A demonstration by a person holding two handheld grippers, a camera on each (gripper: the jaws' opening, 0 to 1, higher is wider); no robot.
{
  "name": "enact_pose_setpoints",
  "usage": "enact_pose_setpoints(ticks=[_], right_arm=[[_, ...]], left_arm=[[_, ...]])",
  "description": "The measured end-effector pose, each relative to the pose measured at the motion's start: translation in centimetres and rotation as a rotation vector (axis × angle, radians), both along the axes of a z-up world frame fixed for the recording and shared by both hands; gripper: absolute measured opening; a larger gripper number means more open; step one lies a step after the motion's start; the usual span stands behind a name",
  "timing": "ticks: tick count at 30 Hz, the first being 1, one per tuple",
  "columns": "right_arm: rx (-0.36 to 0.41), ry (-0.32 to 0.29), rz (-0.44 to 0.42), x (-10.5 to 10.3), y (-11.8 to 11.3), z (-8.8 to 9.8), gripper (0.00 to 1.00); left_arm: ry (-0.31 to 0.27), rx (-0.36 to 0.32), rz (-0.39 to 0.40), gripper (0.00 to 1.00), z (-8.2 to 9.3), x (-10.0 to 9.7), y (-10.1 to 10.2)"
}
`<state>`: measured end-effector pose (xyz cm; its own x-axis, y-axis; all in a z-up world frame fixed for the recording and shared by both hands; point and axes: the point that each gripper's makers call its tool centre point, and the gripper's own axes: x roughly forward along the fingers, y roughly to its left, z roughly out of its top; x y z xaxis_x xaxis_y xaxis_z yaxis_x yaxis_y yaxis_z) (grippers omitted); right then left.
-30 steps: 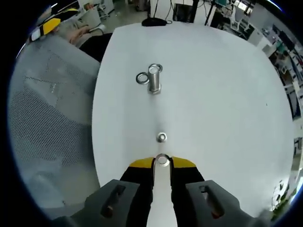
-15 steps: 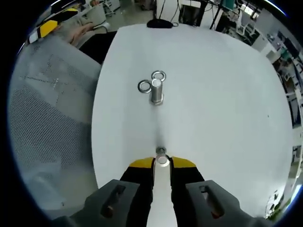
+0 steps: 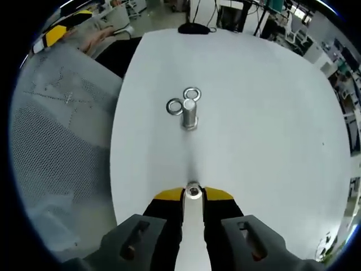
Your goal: Place the washer onto the threaded stud by aligning its center hole with the stud, sliding it down to the base, and recovering from edge contact or off-axis alignment until the washer reaches the visible bottom stop.
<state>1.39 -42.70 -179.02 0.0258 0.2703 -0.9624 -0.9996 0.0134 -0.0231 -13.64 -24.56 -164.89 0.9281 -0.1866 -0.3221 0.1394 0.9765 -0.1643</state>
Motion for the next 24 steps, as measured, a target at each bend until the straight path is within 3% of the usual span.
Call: enact_pose_setpoints(ticks=[24], right_arm=[[-0.017,0.013,0.007,-0.36,0.22,-0.21,0.13]], left_arm=[[0.005,0.002,-0.006,0.26,-0.06,-0.02,-0.07]])
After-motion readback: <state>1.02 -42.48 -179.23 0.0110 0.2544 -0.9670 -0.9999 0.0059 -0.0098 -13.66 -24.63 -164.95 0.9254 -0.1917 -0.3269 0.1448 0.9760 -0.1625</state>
